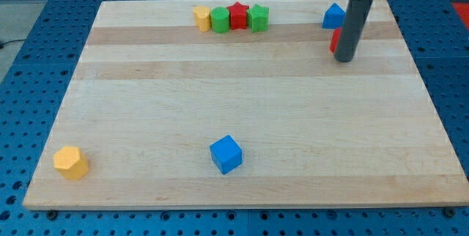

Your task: Move the red circle to bottom of the triangle

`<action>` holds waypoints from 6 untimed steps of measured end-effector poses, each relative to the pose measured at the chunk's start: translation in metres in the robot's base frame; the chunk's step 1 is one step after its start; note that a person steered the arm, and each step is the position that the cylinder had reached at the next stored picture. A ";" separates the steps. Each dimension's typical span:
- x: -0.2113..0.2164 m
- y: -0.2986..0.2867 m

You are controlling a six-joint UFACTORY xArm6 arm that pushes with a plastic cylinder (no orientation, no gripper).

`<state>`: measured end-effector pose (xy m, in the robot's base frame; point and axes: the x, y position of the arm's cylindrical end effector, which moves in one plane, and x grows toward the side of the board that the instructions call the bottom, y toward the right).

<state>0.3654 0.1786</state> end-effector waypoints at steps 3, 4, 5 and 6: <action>-0.033 -0.012; -0.020 -0.022; 0.049 -0.014; 0.141 -0.024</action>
